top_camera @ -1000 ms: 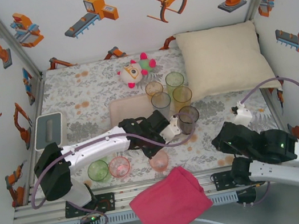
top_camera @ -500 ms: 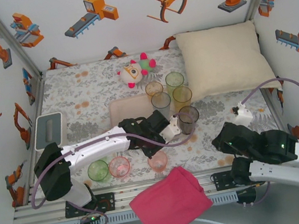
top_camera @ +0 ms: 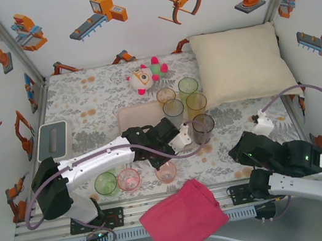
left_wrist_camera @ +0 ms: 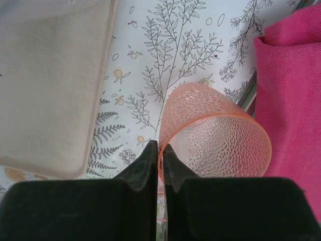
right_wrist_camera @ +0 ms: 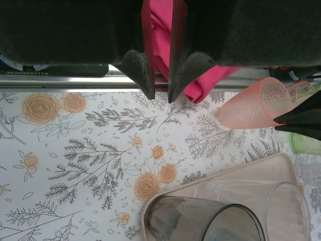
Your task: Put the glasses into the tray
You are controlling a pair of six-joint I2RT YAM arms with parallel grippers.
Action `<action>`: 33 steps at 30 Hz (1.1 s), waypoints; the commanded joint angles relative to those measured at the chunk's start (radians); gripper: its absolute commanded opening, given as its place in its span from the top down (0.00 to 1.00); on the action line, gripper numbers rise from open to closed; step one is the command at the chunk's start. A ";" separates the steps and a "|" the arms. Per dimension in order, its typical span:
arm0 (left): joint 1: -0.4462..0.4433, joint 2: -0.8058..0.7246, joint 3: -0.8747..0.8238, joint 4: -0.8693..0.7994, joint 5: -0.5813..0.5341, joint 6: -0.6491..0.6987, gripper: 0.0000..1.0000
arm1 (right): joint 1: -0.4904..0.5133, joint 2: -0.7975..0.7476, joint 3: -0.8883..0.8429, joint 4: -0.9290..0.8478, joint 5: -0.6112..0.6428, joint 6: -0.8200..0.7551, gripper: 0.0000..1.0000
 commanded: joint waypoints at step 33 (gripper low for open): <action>0.289 0.042 0.161 0.030 -0.013 0.049 0.94 | 0.004 -0.036 -0.019 -0.048 0.033 0.041 0.79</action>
